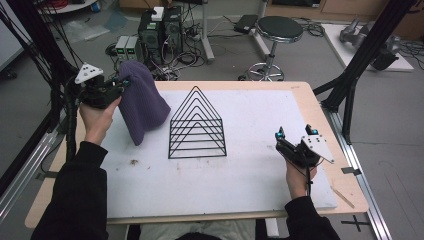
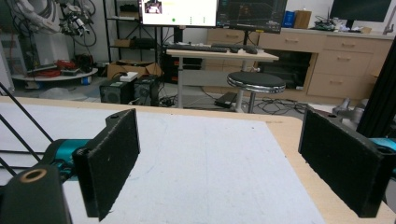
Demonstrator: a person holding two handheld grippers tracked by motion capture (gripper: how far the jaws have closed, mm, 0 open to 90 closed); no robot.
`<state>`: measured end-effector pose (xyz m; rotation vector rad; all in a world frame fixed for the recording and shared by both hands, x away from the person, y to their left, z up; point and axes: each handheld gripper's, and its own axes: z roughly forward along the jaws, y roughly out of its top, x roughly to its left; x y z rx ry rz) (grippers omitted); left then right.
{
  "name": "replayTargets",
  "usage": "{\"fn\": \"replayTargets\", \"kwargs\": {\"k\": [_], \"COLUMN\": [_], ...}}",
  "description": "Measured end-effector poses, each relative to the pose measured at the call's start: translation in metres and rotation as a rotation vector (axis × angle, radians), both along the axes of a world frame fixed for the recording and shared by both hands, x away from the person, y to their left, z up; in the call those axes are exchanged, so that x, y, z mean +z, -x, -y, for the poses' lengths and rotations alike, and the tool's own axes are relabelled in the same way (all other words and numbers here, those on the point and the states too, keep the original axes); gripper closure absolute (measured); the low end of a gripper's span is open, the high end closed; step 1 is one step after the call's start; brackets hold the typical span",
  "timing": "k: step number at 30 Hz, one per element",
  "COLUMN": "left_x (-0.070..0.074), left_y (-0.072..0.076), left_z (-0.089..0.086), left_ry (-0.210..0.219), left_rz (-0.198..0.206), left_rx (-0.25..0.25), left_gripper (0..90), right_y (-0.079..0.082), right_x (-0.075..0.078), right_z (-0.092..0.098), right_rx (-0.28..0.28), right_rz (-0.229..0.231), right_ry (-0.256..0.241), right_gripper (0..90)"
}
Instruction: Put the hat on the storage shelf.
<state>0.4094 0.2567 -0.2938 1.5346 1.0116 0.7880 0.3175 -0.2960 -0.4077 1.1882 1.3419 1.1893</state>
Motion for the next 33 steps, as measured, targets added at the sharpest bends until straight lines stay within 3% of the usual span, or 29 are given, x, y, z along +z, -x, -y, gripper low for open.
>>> {"fn": "replayTargets", "kwargs": {"k": [3, 11, 21, 33], "left_x": [0.004, 0.019, 0.048, 0.065], "left_y": [0.005, 0.020, 0.050, 0.076], "left_z": [0.002, 0.005, 0.021, 0.036], "left_ry": [-0.013, 0.014, 0.012, 0.032], "left_rz": [0.027, 0.109, 0.213, 0.294], "left_rx": [-0.007, -0.040, -0.152, -0.280], "left_gripper": [78.9, 78.8, 78.7, 78.5], "right_y": [0.000, -0.001, 0.000, 0.000], "right_x": [0.000, 0.000, 0.000, 0.000], "right_z": [0.000, -0.001, -0.001, -0.001], "right_rx": [0.000, 0.002, 0.003, 0.017], "right_rz": [0.000, -0.003, -0.003, 0.003], "right_ry": [-0.001, -0.001, 0.000, -0.001], "right_gripper": [11.9, 12.0, 11.9, 12.0]}}
